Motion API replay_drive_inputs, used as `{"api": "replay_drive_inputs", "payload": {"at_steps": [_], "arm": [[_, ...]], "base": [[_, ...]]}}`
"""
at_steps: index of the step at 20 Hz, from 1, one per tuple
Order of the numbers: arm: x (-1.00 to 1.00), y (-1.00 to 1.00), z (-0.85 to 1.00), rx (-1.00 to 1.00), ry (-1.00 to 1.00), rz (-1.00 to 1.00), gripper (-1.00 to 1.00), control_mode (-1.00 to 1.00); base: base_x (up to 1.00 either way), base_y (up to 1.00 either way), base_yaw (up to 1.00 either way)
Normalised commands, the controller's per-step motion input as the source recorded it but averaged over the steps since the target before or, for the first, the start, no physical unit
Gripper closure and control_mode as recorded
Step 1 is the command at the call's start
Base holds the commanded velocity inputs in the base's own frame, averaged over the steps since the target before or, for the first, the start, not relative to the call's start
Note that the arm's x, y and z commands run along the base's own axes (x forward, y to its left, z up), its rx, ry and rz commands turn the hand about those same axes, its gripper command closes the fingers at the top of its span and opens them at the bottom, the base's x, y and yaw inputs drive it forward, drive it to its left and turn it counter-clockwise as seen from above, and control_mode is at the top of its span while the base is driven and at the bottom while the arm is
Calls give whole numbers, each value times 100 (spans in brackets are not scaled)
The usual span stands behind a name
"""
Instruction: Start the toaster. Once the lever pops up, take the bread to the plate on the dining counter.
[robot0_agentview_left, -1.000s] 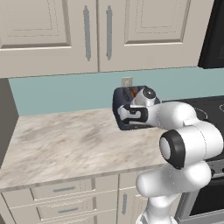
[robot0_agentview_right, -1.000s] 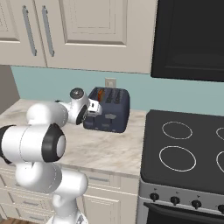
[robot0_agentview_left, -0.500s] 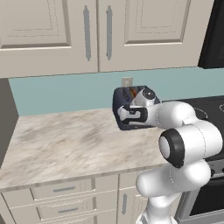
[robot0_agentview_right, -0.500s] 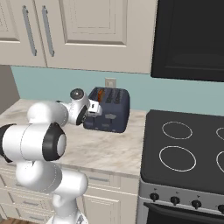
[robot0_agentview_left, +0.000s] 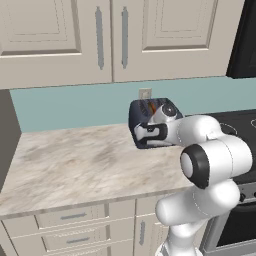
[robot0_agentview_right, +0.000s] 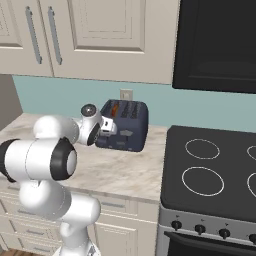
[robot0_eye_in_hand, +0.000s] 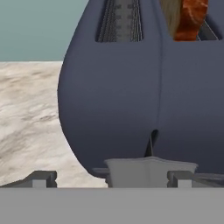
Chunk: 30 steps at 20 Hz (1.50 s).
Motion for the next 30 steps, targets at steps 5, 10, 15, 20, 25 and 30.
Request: {"api": "replay_drive_inputs", "payload": {"at_steps": [5,10,15,20,25,30], "arm": [[0,0,-17,0,0,0,-100,-100],[0,0,-15,0,0,0,-100,-100],[0,0,-15,0,0,0,-100,-100],[0,0,-12,0,0,0,-100,-100],[0,0,-11,0,0,0,-100,-100],[0,0,-11,0,0,0,-100,-100]], "base": [[0,0,0],[0,0,0],[0,0,0],[0,0,0],[0,0,0],[0,0,0]]}}
